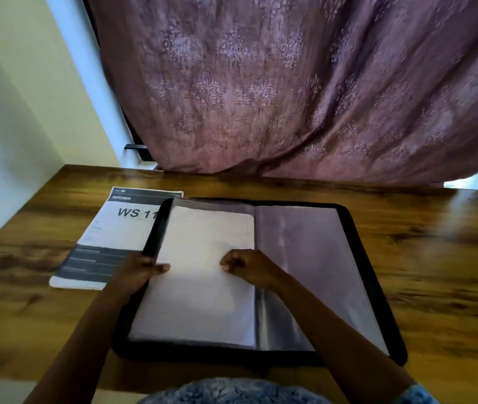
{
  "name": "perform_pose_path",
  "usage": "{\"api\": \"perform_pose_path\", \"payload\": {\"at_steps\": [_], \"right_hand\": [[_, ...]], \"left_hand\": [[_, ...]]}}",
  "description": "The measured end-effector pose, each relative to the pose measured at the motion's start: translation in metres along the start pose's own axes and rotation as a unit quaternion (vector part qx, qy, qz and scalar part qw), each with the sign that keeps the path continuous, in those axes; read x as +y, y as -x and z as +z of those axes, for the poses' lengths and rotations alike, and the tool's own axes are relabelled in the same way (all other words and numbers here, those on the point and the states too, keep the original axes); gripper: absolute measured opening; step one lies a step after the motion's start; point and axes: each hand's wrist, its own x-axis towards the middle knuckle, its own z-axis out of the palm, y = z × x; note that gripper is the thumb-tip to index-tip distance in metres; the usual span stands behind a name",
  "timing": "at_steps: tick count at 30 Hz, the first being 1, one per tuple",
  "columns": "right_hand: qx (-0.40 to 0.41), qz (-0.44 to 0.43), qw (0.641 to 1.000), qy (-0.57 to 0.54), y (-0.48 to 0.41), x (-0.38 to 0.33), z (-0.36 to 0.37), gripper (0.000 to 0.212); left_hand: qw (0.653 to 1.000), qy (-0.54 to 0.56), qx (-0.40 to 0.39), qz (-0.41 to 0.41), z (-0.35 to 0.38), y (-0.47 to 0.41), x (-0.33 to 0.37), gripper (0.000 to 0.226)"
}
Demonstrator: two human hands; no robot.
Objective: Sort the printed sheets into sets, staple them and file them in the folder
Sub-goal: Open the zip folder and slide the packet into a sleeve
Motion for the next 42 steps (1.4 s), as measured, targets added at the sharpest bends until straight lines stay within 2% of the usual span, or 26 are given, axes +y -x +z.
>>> {"api": "perform_pose_path", "payload": {"at_steps": [2, 5, 8, 11, 13, 15, 18, 22, 24, 26, 29, 34, 39, 42], "right_hand": [[0.052, -0.039, 0.994, 0.088, -0.008, 0.003, 0.003, 0.020], [0.087, -0.086, 0.955, 0.269, -0.023, 0.000, 0.012, 0.026], [0.080, -0.071, 0.948, 0.300, -0.040, -0.008, 0.020, 0.042], [0.050, -0.093, 0.938, 0.330, -0.056, -0.007, 0.030, 0.061], [0.040, -0.091, 0.929, 0.357, -0.061, -0.003, 0.038, 0.070], [0.057, -0.093, 0.921, 0.374, -0.063, 0.002, 0.043, 0.072], [0.067, -0.093, 0.916, 0.384, -0.063, 0.005, 0.045, 0.074], [0.071, -0.096, 0.916, 0.383, -0.063, 0.004, 0.046, 0.078], [0.070, -0.095, 0.918, 0.379, -0.062, 0.004, 0.045, 0.079], [0.064, -0.090, 0.921, 0.374, -0.062, 0.003, 0.044, 0.078], [0.061, -0.090, 0.921, 0.374, -0.062, 0.002, 0.044, 0.079], [0.070, -0.106, 0.924, 0.360, -0.070, -0.003, 0.053, 0.087], [0.077, -0.112, 0.927, 0.350, -0.083, -0.008, 0.064, 0.096], [0.058, -0.099, 0.933, 0.341, -0.083, -0.013, 0.062, 0.096]], "left_hand": [[0.998, -0.057, 0.040, -0.005, 0.000, -0.007, -0.009, 0.028], [0.987, -0.135, 0.086, -0.022, -0.012, -0.010, -0.016, 0.031], [0.963, -0.207, 0.172, -0.015, -0.039, -0.016, -0.018, 0.024], [0.948, -0.215, 0.234, -0.023, -0.081, -0.038, -0.019, 0.041], [0.952, -0.196, 0.224, -0.066, -0.103, -0.055, -0.019, 0.057], [0.951, -0.208, 0.206, -0.096, -0.111, -0.066, -0.018, 0.061], [0.956, -0.198, 0.192, -0.104, -0.115, -0.083, -0.008, 0.060], [0.971, -0.054, 0.183, -0.145, -0.126, -0.095, -0.003, 0.046], [0.975, 0.002, 0.145, -0.170, -0.132, -0.093, -0.005, 0.039], [0.978, -0.018, 0.108, -0.178, -0.137, -0.093, -0.005, 0.045], [0.985, -0.061, 0.093, -0.128, -0.144, -0.095, -0.004, 0.041], [0.978, -0.146, 0.148, 0.005, -0.150, -0.077, 0.014, 0.027], [0.919, -0.282, 0.261, 0.084, -0.165, -0.038, 0.064, 0.032], [0.885, -0.306, 0.329, 0.124, -0.186, -0.007, 0.099, 0.032]]}}
